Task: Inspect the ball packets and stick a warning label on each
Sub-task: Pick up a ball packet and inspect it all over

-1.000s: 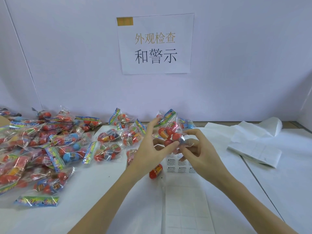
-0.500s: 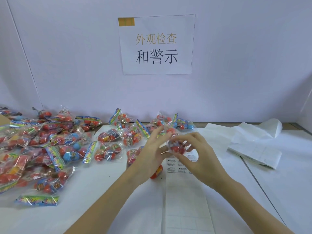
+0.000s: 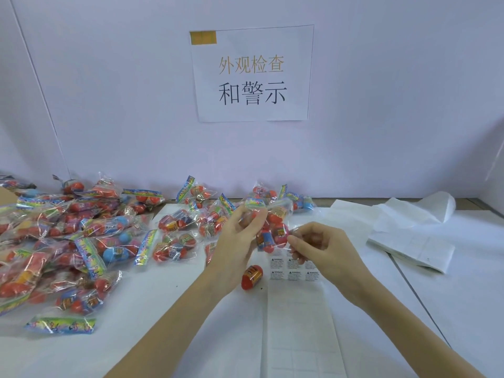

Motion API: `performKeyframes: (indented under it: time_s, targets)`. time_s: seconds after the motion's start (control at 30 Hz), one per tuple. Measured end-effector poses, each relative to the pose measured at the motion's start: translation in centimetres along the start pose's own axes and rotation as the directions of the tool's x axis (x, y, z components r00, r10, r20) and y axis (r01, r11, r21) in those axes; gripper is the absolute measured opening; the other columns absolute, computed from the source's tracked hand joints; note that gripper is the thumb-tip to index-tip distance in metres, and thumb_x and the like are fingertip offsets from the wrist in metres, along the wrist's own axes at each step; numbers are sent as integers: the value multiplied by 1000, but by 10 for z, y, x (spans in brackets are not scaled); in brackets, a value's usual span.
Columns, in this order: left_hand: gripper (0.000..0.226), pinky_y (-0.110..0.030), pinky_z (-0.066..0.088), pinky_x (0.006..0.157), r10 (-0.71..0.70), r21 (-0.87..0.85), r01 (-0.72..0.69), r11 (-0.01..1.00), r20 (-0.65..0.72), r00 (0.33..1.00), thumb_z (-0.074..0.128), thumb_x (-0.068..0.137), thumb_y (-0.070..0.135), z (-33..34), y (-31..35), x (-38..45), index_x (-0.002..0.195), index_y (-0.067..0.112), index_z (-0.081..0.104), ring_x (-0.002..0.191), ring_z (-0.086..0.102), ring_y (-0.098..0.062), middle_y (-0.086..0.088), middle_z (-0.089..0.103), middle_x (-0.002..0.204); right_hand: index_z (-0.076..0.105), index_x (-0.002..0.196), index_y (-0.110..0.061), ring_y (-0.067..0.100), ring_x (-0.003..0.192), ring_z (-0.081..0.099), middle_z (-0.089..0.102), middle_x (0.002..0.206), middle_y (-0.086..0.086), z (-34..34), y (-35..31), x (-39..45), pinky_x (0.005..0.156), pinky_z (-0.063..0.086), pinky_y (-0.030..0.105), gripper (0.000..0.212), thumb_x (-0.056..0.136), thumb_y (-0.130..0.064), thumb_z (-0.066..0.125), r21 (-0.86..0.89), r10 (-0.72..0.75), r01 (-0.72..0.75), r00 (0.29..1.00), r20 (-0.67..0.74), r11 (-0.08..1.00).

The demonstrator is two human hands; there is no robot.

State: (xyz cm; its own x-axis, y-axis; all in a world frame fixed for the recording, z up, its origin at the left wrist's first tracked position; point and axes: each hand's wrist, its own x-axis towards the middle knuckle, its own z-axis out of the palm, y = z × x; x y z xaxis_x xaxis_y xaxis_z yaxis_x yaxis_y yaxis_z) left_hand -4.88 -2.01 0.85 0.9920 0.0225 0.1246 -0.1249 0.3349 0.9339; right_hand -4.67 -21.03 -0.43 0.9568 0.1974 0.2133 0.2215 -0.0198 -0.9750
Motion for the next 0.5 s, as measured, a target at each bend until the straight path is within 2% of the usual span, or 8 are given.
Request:
performKeyframes:
  time_s: [0.07,0.17,0.23,0.27,0.37,0.4,0.43,0.5]
  targets:
    - [25,-31,60,71,-14,-2,14,1000,-123,992,69,98,19,-2,-1,2,116,2,67,92,70,-25,-19,74,107,73,96,-5,16,64,66,74,72,5,1,0,1,63,54,23,2,96,-6,72,-43,11,-10,999,37,999]
    - [16,-26,56,56,23,-11,-27,1000,-217,976,68,100,19,-5,0,4,111,7,67,85,69,-22,-11,73,100,73,102,-12,15,67,69,78,80,8,3,1,0,63,54,22,13,99,-1,66,-107,9,1,996,91,994]
    - [10,-27,52,48,101,106,-74,992,-277,956,64,103,22,-8,3,5,111,17,63,79,69,-18,-9,71,103,74,106,-18,10,72,71,78,83,1,3,3,0,65,54,21,19,99,-2,65,-294,-85,88,996,24,952]
    - [12,-30,54,49,162,180,-113,977,-286,944,61,105,22,-11,4,6,116,25,59,79,69,-17,-7,70,105,74,108,-21,7,76,70,76,87,-3,2,6,1,68,53,19,20,98,-5,67,-417,-151,123,988,-36,900]
    - [43,-34,58,60,373,377,-274,885,-222,901,52,109,18,-22,5,6,133,54,46,78,64,-11,12,65,98,65,124,-29,4,88,61,61,101,-7,-9,11,0,79,49,22,26,99,-22,68,-624,-238,75,954,-182,778]
    - [45,-32,57,65,438,450,-318,834,-192,878,48,110,15,-25,5,7,133,54,47,75,59,-11,14,63,95,61,130,-33,5,90,59,57,102,-6,-11,12,0,82,47,25,30,100,-31,66,-648,-208,28,957,-203,761]
    - [43,-31,55,74,490,540,-338,770,-163,856,46,110,11,-27,5,8,130,48,53,76,55,-10,9,62,97,57,135,-36,8,92,57,57,101,-6,-13,12,0,84,46,28,36,100,-40,63,-672,-160,-18,966,-202,740]
    - [41,-19,47,87,532,678,-314,664,-134,836,43,109,4,-26,4,8,111,37,68,85,53,-3,-8,57,105,47,146,-39,15,98,57,61,98,-6,-14,14,2,89,45,33,49,100,-54,57,-731,-65,-80,984,-168,678]
